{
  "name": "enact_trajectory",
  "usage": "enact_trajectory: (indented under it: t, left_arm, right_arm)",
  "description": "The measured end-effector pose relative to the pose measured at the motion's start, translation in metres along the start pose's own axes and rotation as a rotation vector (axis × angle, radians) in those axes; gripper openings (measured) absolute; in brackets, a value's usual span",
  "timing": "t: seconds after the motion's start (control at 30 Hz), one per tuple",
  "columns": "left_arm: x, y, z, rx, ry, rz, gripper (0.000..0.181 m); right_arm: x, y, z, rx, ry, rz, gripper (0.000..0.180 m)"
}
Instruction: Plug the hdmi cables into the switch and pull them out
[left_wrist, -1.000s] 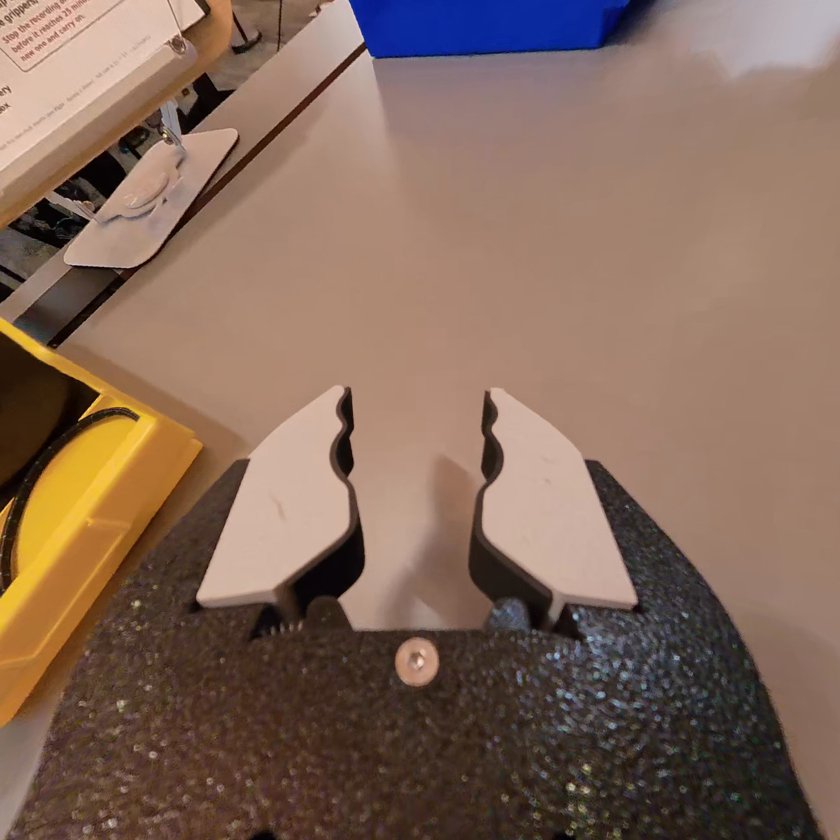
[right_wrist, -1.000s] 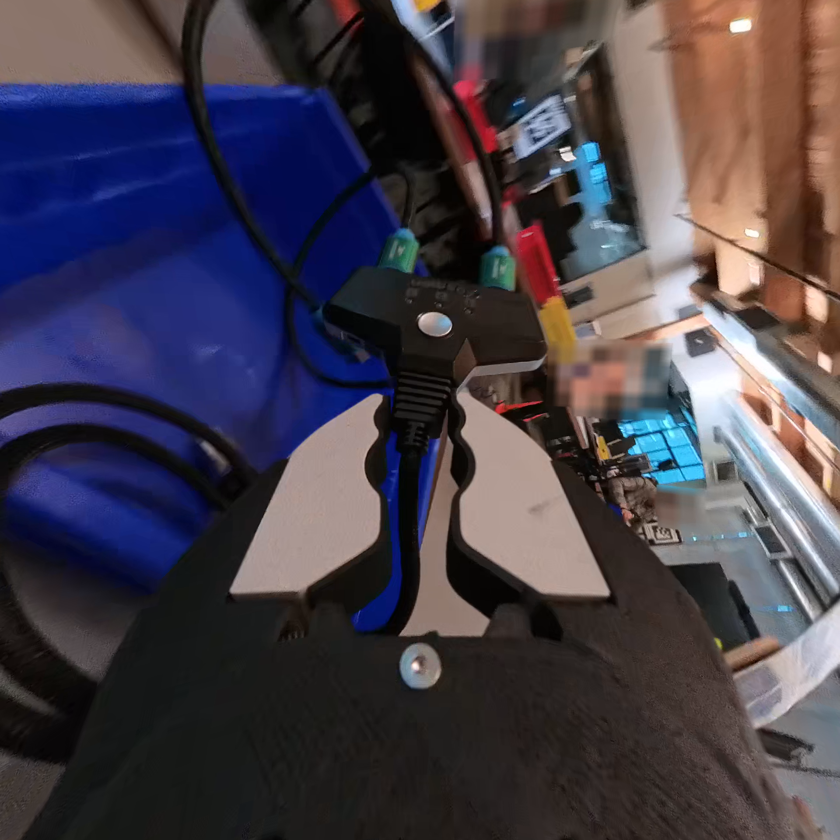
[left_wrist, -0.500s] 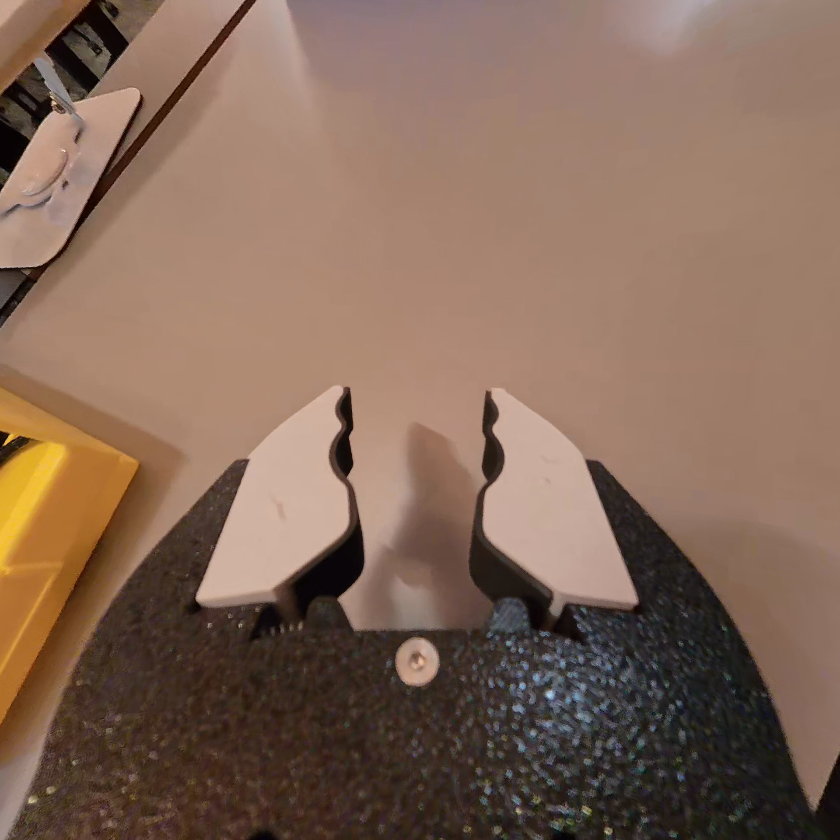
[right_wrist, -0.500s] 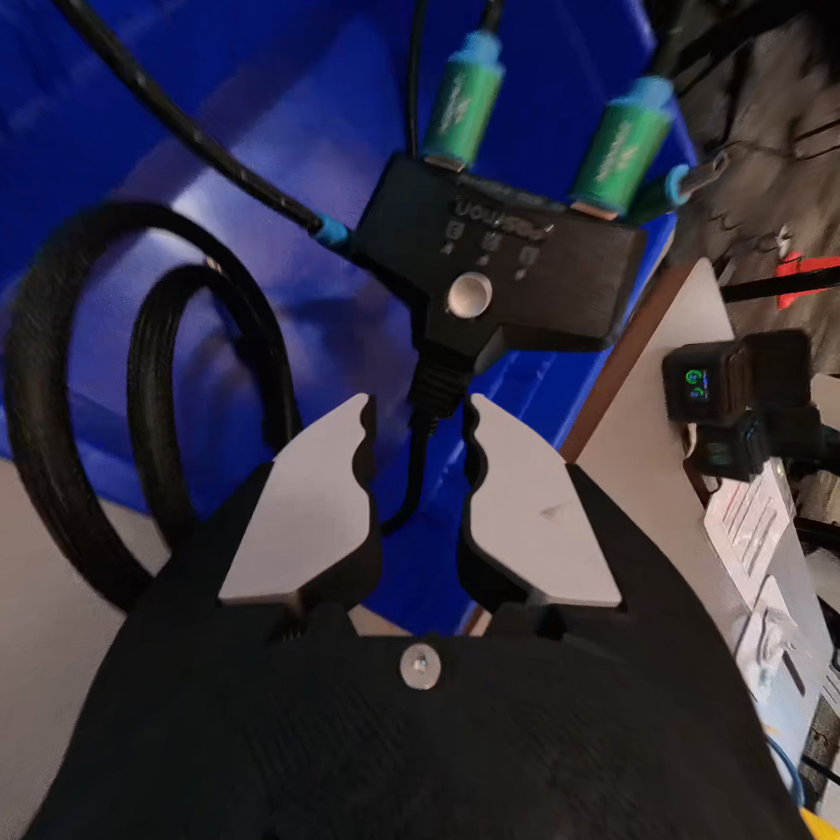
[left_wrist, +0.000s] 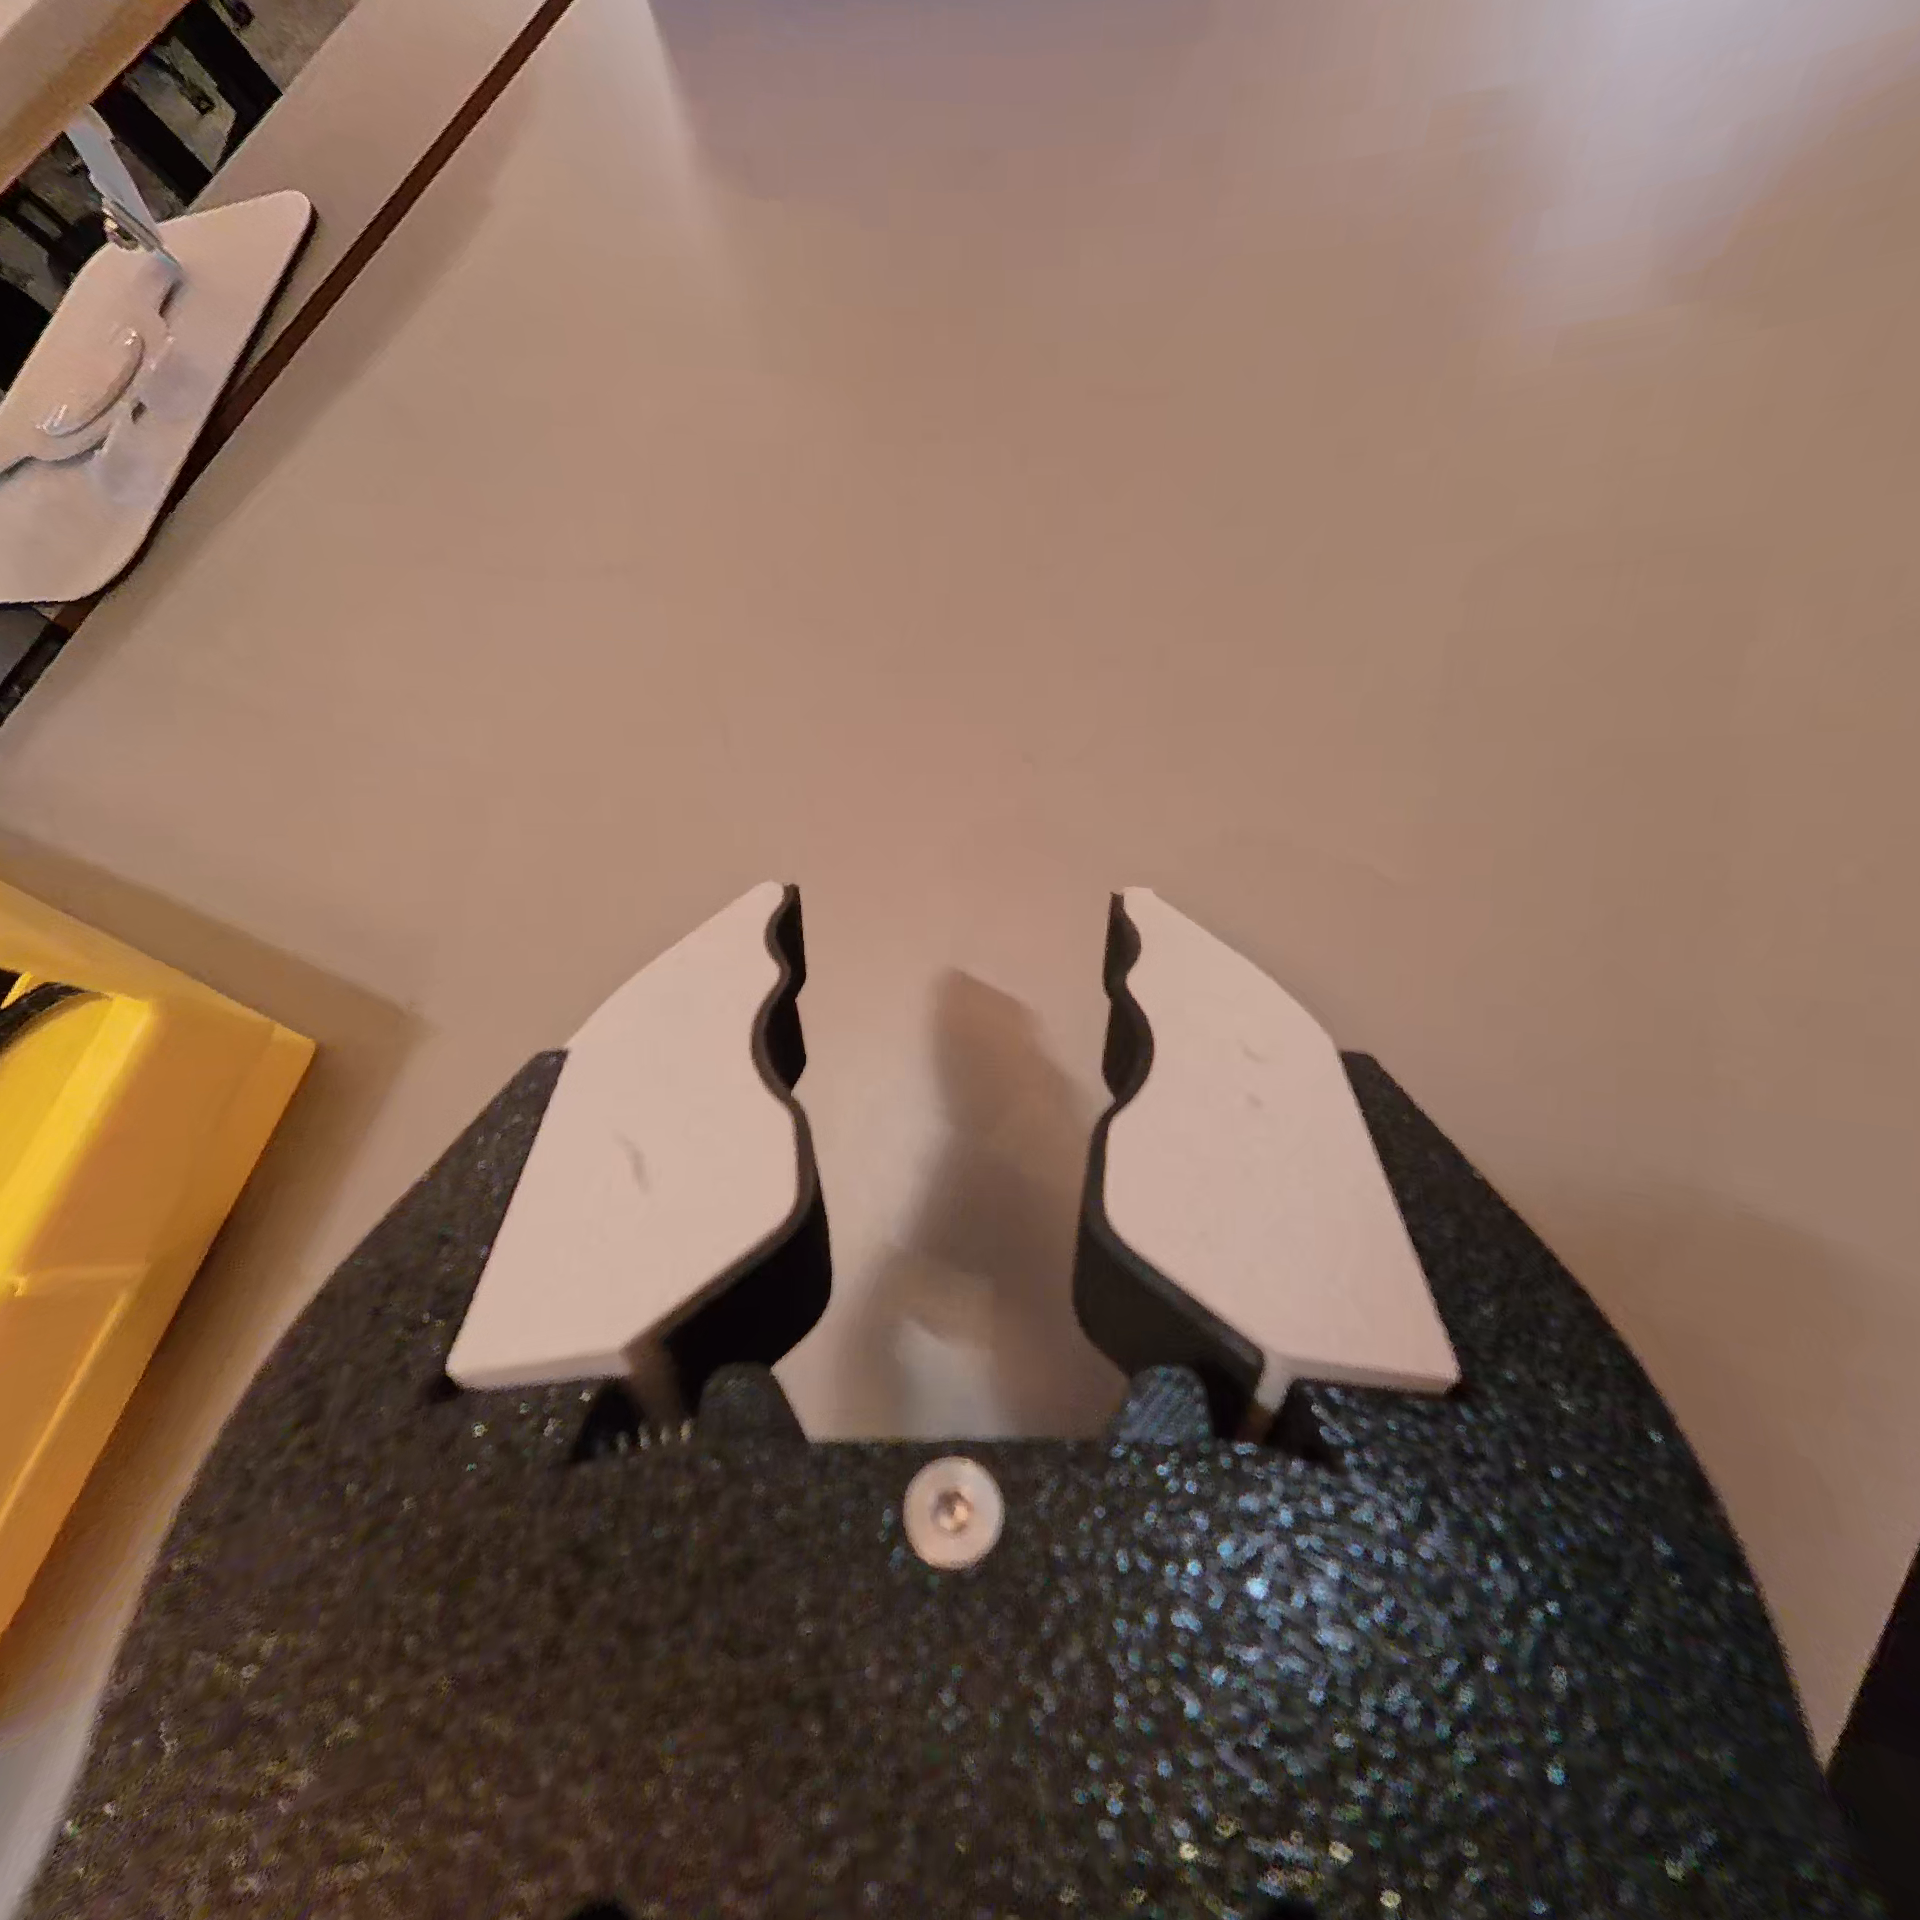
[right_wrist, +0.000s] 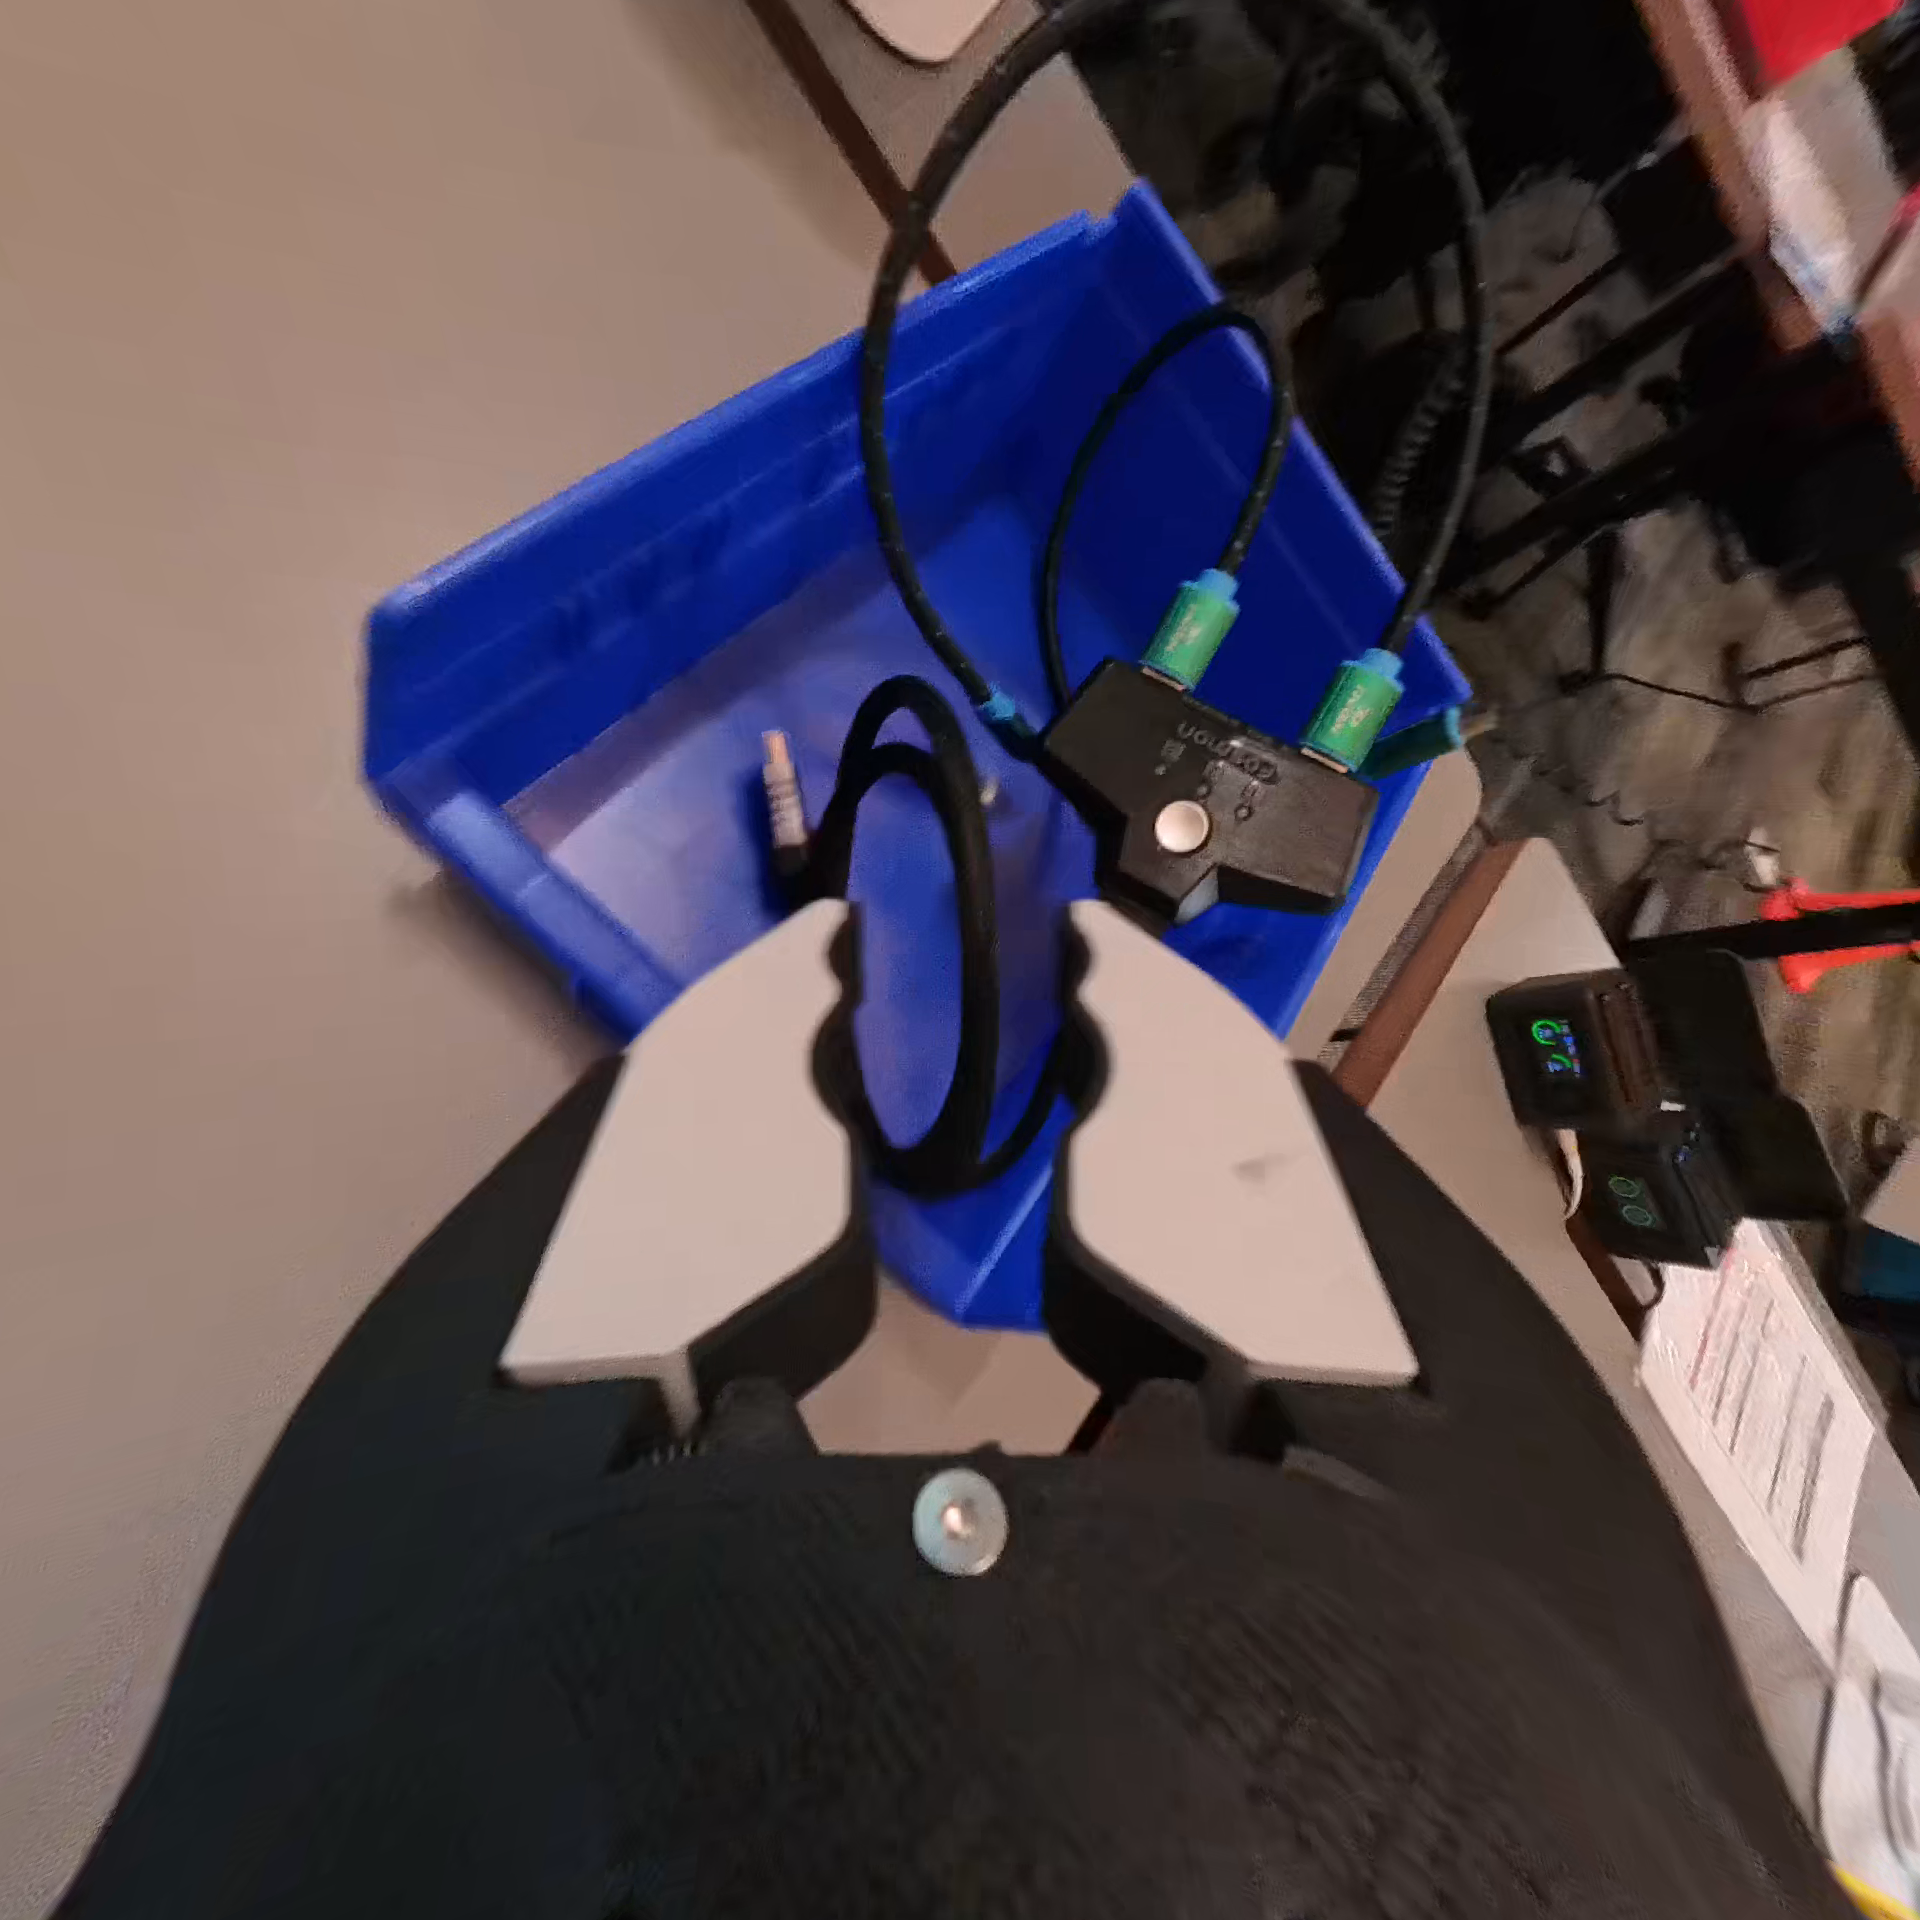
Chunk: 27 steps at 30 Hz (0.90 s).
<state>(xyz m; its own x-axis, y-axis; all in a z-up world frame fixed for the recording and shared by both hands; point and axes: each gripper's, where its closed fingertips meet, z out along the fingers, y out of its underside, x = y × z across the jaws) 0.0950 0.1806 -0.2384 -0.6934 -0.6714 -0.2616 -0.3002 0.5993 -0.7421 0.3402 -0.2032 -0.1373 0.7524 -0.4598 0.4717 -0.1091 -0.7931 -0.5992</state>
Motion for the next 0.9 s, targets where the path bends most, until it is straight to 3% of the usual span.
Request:
enact_trajectory:
  t: [0.03,0.07,0.23,0.33,0.4,0.5,0.57,0.7,0.83,0.9]
  left_arm:
    - [0.001,-0.002,0.000,0.002,0.000,0.002,0.055]
    - [0.001,-0.003,-0.001,0.005,0.000,0.005,0.055]
    - [-0.003,-0.005,-0.010,0.011,-0.015,0.006,0.055]
    - [-0.011,-0.001,-0.016,0.011,-0.024,-0.025,0.055]
    - [-0.019,0.002,-0.021,0.015,-0.041,-0.041,0.055]
    - [-0.041,0.003,-0.039,0.031,-0.106,-0.048,0.054]
    - [-0.064,0.001,-0.059,0.053,-0.164,-0.069,0.054]
    - [-0.128,0.004,-0.100,0.046,-0.308,-0.138,0.053]
    - [-0.188,0.016,-0.108,-0.060,-0.362,-0.190,0.052]
    - [-0.213,0.021,-0.102,-0.129,-0.366,-0.202,0.052]
  right_arm:
    - [0.004,0.002,0.011,0.000,0.036,0.027,0.017]
    - [0.010,0.005,0.022,-0.007,0.071,0.057,0.009]
    - [0.048,0.029,0.064,-0.141,0.331,0.228,0.010]
    - [0.049,0.050,0.091,-0.275,0.327,0.168,0.012]
    - [0.043,0.051,0.106,-0.267,0.280,0.130,0.014]
    - [0.043,0.049,0.108,-0.267,0.274,0.237,0.023]
    - [0.052,0.039,0.098,-0.216,0.344,0.291,0.054]
    - [0.055,-0.009,0.061,0.038,0.405,0.357,0.085]
    - [0.029,-0.075,0.030,0.365,0.348,0.369,0.088]
    - [-0.003,-0.106,0.026,0.476,0.216,0.357,0.091]
